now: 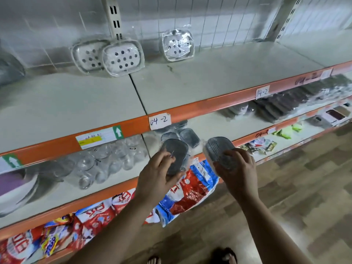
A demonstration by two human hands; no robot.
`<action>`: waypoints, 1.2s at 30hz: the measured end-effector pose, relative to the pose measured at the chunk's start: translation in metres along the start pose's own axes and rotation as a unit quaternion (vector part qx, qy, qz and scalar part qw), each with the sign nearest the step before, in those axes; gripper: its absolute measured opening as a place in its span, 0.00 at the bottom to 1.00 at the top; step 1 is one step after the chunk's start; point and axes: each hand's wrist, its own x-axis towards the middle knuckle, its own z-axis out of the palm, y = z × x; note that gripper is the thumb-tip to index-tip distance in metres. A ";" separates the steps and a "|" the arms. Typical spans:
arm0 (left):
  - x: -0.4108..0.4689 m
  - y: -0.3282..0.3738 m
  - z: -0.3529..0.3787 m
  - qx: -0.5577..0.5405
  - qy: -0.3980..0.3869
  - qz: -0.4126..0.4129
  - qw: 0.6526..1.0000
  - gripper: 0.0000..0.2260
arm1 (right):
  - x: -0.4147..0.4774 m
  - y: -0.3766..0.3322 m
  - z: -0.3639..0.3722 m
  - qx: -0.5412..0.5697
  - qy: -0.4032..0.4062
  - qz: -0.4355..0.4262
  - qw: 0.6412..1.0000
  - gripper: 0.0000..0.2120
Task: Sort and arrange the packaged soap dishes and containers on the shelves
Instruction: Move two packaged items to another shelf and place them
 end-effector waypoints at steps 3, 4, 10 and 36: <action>0.013 0.018 0.033 0.024 0.001 -0.029 0.999 0.22 | 0.022 0.034 0.002 0.016 -0.027 -0.019 0.999 0.18; 0.017 0.026 0.045 0.031 -0.002 -0.046 0.998 0.22 | 0.030 0.045 0.001 0.023 -0.040 -0.023 0.999 0.18; 0.041 0.072 0.119 0.033 0.027 -0.156 0.987 0.19 | 0.080 0.126 0.002 0.056 -0.113 -0.058 0.990 0.17; 0.146 -0.008 0.282 0.252 0.011 -0.264 0.931 0.28 | 0.149 0.236 0.178 0.042 -0.164 -0.119 0.978 0.17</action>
